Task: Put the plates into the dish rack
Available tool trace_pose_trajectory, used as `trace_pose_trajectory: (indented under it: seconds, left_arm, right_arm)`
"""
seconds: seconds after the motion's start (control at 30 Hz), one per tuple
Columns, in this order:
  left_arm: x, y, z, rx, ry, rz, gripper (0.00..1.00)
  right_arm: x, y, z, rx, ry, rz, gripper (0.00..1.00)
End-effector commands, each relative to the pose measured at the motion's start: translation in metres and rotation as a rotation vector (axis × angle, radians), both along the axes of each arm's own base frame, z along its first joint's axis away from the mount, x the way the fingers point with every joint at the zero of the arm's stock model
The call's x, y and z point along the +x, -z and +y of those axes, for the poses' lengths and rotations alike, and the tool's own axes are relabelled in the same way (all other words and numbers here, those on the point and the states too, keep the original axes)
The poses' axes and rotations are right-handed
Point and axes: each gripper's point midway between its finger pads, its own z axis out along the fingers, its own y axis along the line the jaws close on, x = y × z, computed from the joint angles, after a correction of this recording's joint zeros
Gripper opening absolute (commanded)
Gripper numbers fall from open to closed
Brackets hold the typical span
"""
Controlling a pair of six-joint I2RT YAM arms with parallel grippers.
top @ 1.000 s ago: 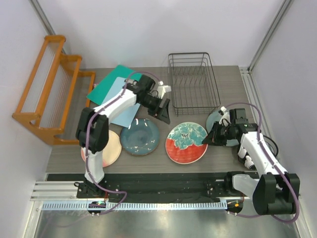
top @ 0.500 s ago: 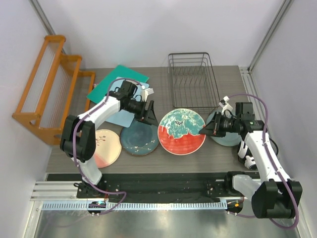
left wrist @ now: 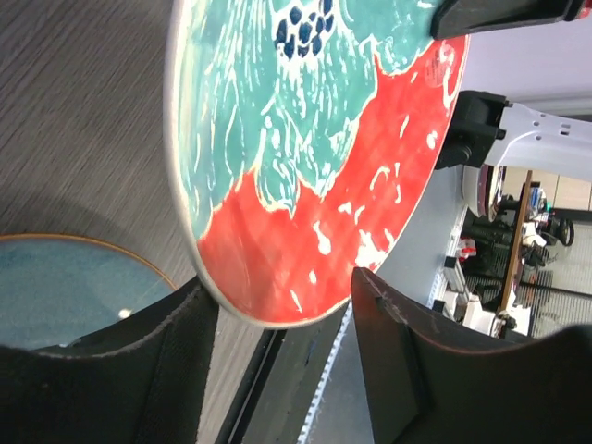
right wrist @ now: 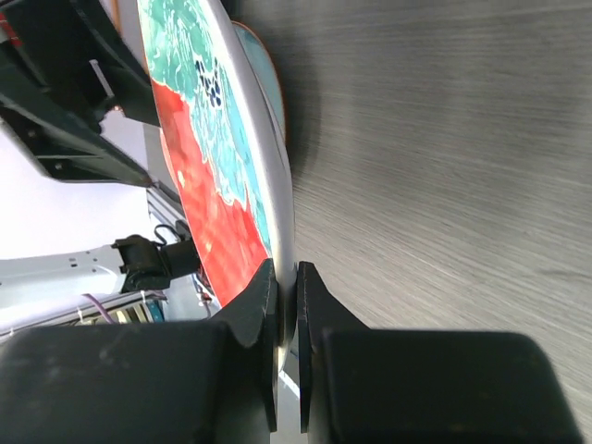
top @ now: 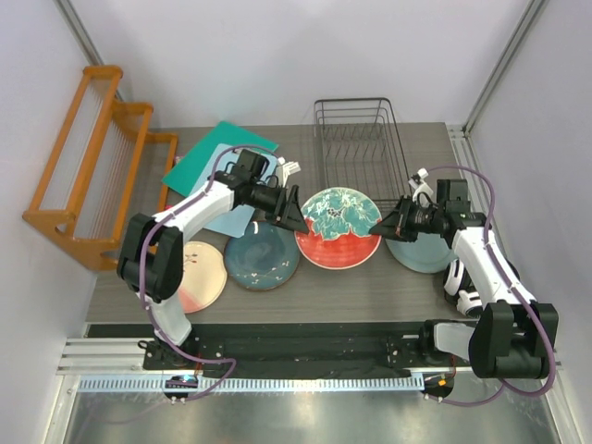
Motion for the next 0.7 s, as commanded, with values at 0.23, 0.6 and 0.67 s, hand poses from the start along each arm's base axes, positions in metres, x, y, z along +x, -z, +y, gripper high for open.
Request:
trace_pose_trajectory:
  seconds: [0.23, 0.6, 0.67]
  left_arm:
    - [-0.002, -0.037, -0.029, -0.198, 0.102, 0.087, 0.15]
    - [-0.024, -0.051, -0.025, -0.318, 0.221, 0.234, 0.00]
    - [-0.024, -0.049, -0.026, -0.314, 0.219, 0.236, 0.00]
  right_arm:
    - [0.002, -0.053, 0.024, 0.148, -0.123, -0.159, 0.01]
    - [-0.009, -0.026, 0.027, 0.174, -0.139, -0.096, 0.49]
    - [-0.005, -0.023, 0.027, 0.175, -0.136, -0.082, 0.49]
